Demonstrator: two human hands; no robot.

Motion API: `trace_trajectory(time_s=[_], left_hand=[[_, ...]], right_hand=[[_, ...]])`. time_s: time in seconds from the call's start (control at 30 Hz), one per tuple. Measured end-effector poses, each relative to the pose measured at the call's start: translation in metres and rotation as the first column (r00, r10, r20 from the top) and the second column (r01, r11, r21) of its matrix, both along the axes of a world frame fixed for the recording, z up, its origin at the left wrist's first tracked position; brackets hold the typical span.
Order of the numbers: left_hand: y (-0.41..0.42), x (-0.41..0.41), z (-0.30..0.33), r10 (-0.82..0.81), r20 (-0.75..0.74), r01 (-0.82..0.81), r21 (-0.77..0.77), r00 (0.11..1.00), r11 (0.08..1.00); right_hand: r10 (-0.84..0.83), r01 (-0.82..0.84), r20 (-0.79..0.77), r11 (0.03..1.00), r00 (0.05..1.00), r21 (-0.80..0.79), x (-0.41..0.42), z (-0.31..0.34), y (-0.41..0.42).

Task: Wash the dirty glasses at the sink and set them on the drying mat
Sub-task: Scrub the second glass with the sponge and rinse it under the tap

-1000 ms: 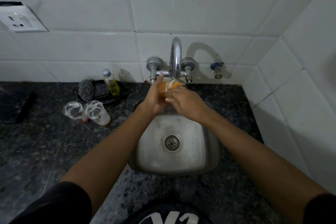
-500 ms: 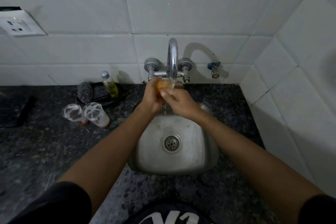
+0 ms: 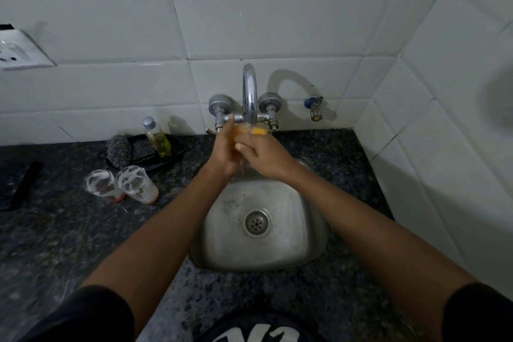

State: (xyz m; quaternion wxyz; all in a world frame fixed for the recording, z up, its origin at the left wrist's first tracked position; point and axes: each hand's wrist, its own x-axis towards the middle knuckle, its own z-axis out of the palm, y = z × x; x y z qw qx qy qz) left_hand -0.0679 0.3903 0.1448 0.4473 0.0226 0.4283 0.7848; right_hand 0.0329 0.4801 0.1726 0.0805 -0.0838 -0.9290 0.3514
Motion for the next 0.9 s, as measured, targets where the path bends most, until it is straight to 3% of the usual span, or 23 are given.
trace_trajectory(time_s=[0.07, 0.1, 0.23, 0.27, 0.33, 0.4, 0.43, 0.47, 0.53, 0.6, 0.73, 0.77, 0.83, 0.9], left_hand=[[0.0, -0.006, 0.006, -0.021, -0.007, 0.02, -0.03, 1.0, 0.999], [0.001, -0.008, 0.007, 0.012, -0.003, -0.012, -0.039, 1.0, 0.999], [0.003, -0.004, 0.0, 0.071, 0.039, -0.071, 0.006, 0.997, 0.997], [0.003, -0.003, -0.003, 0.057, 0.05, -0.058, 0.019, 0.997, 0.998], [0.002, -0.003, -0.004, -0.03, 0.059, 0.03, 0.005, 0.998, 1.0], [0.0, -0.003, 0.002, -0.088, 0.057, 0.092, -0.07, 0.994, 0.993], [0.001, -0.002, 0.003, -0.064, 0.06, 0.07, -0.096, 0.996, 0.993], [0.001, -0.002, 0.003, -0.017, 0.064, 0.023, -0.099, 0.998, 0.995], [0.0, 0.001, -0.001, 0.057, 0.067, -0.053, -0.055, 0.996, 0.997], [0.0, 0.004, -0.006, 0.081, 0.085, -0.083, 0.02, 0.993, 0.996], [-0.003, 0.001, 0.0, -0.034, 0.05, 0.034, -0.009, 0.998, 0.999], [-0.003, -0.001, 0.001, -0.024, 0.037, 0.025, -0.022, 0.999, 0.999], [-0.002, -0.004, -0.003, 0.025, 0.033, -0.025, -0.006, 0.999, 1.0], [-0.001, -0.002, -0.007, 0.038, 0.059, -0.04, 0.039, 0.998, 0.998]], right_hand=[[0.051, -0.065, 0.078, 0.978, 0.996, 0.198, 0.004, -0.004, 0.007], [0.061, -0.071, 0.064, 0.983, 0.996, 0.171, 0.005, -0.006, 0.008], [-0.073, 0.08, 0.037, 0.957, 0.997, -0.279, 0.001, 0.0, -0.009], [-0.076, 0.075, 0.008, 0.966, 0.997, -0.247, 0.001, 0.004, -0.01], [-0.02, 0.02, -0.01, 1.0, 1.0, 0.002, 0.004, 0.002, -0.004], [0.024, -0.046, 0.088, 0.964, 0.996, 0.263, 0.01, -0.001, 0.005], [0.039, -0.067, 0.104, 0.959, 0.994, 0.275, 0.012, -0.003, 0.008], [0.053, -0.074, 0.1, 0.973, 0.994, 0.22, 0.012, -0.004, 0.005], [0.006, 0.003, 0.075, 0.994, 0.997, -0.114, 0.01, -0.001, -0.007], [-0.072, 0.086, 0.056, 0.943, 0.996, -0.321, 0.006, 0.002, -0.013], [0.039, -0.04, 0.013, 0.993, 0.999, 0.113, 0.012, -0.007, -0.003], [0.056, -0.057, 0.013, 0.987, 0.998, 0.151, 0.014, -0.008, 0.0], [0.04, -0.04, -0.015, 0.998, 0.999, -0.039, 0.011, -0.007, -0.005], [-0.072, 0.087, 0.056, 0.934, 0.996, -0.347, 0.005, 0.003, -0.013]])
